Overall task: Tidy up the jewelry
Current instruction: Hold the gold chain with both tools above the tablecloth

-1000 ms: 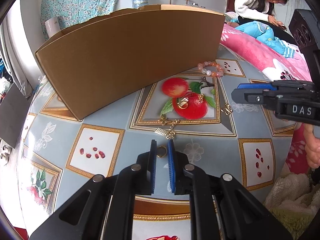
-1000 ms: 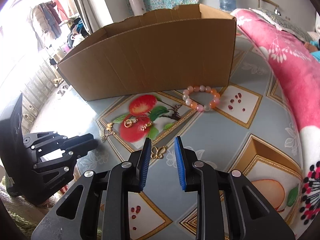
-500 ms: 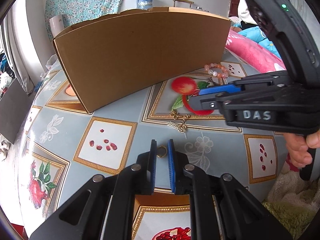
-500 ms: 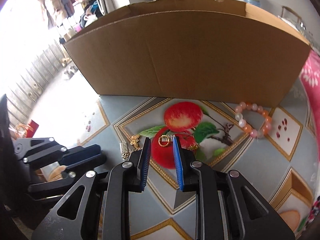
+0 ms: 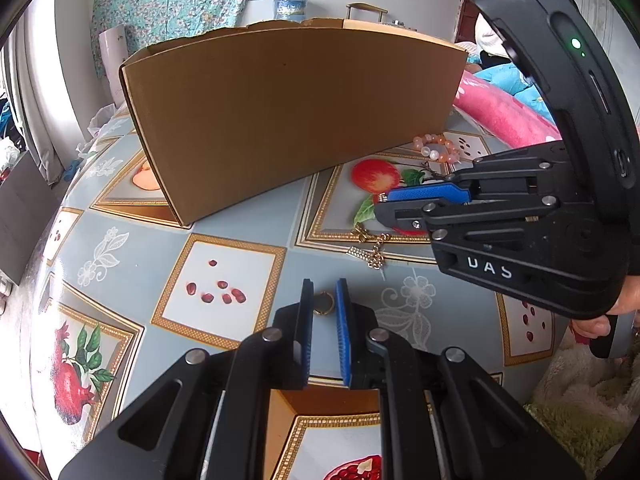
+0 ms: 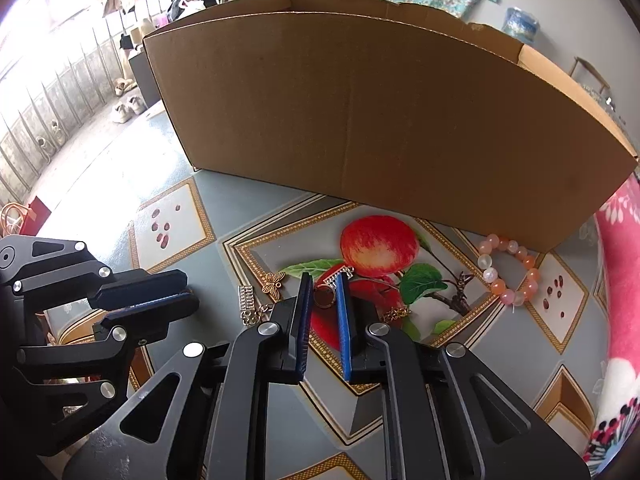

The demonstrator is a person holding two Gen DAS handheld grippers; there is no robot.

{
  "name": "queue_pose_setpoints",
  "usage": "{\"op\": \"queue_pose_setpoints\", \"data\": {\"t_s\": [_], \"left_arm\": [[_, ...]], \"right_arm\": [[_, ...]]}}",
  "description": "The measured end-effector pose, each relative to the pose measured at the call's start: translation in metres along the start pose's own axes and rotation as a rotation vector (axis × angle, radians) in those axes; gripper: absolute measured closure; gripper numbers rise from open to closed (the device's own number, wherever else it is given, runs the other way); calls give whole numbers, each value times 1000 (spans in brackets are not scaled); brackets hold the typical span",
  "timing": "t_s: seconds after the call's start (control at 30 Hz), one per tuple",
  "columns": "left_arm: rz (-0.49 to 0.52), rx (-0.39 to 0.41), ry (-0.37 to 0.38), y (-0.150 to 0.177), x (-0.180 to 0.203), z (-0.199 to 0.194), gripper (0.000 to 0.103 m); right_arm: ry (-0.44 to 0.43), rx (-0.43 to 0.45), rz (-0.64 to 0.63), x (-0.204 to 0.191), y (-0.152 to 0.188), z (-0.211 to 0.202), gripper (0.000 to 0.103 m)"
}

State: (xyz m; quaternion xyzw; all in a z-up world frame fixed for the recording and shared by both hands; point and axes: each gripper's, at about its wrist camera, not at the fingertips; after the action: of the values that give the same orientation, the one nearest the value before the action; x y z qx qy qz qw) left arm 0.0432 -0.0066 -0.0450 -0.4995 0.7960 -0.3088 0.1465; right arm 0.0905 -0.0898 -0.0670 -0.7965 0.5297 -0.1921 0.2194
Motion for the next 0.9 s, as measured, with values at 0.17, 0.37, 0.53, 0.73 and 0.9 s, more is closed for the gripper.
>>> {"op": "queue_pose_setpoints", "data": {"t_s": [0.17, 0.37, 0.53, 0.73, 0.9], "left_arm": [[-3, 6, -1, -1, 0, -1, 93], [-35, 15, 17, -2, -6, -3, 93], [-41, 14, 6, -1, -6, -3, 93], [-34, 10, -9, -1, -3, -2, 93], [-20, 8, -19, -1, -2, -2, 93]], "right_arm": [[-27, 4, 45, 10, 2, -1, 95], [-56, 9, 84, 33, 10, -6, 103], [-108, 7, 115, 44, 16, -13, 93], [-93, 3, 92, 43, 19, -16, 84], [-59, -33, 28, 32, 15, -8, 84]]}}
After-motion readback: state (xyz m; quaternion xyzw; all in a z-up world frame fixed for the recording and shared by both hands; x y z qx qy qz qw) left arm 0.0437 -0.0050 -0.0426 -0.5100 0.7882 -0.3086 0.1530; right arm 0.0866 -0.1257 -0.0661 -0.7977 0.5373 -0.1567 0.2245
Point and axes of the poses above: each gripper's, at about its wrist camera, not at the fingertips, and z roughly the way its jaws point, x to its right, y to its underside, and after that the axes turned 2 degrees about y, right-handed
